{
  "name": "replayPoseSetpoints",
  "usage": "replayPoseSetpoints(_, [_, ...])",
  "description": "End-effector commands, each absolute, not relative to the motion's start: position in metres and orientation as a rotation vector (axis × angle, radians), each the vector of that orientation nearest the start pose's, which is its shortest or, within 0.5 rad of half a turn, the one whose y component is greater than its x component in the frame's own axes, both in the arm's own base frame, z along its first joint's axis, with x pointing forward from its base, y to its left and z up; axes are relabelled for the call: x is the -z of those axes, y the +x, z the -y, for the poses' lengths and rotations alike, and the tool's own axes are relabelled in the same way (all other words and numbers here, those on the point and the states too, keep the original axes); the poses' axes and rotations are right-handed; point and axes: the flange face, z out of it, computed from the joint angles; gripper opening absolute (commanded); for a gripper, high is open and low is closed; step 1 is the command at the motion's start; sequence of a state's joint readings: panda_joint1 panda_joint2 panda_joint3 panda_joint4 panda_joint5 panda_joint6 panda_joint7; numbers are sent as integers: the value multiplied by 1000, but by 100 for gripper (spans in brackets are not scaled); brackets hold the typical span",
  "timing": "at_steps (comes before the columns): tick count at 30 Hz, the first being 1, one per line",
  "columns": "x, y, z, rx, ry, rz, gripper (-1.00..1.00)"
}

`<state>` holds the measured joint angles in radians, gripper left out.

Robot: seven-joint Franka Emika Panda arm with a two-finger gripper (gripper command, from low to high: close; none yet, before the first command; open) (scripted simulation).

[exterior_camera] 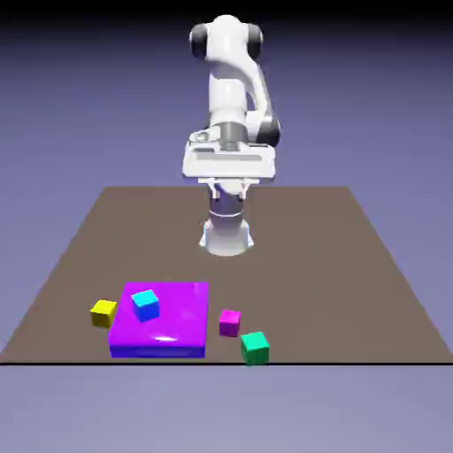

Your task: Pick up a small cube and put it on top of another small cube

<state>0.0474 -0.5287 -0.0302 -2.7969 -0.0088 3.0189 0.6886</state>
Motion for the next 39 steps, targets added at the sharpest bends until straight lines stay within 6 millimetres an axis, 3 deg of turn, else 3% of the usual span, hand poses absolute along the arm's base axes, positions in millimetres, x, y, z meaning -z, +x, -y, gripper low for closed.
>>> replayPoseSetpoints(1, [-435,402,-10,951,-2607,-823,0])
replayPoseSetpoints(7, [-365,429,-26,686,-2900,-420,0])
replayPoseSetpoints(13, [-292,442,-39,387,-3108,65,0])
replayPoseSetpoints(23, [-187,443,-43,-183,-3198,964,0])
replayPoseSetpoints(24, [-187,443,-43,-183,-3198,964,0])
replayPoseSetpoints(30, [-118,441,-31,-183,-3198,964,0])
replayPoseSetpoints(31, [-118,441,-31,-183,-3198,964,-100])
replayPoseSetpoints(32, [-118,441,-31,-183,-3198,964,-100])
replayPoseSetpoints(38, [-188,446,-44,-184,-3199,963,-100])
replayPoseSetpoints(39, [-192,457,-48,-184,-3203,960,-100])
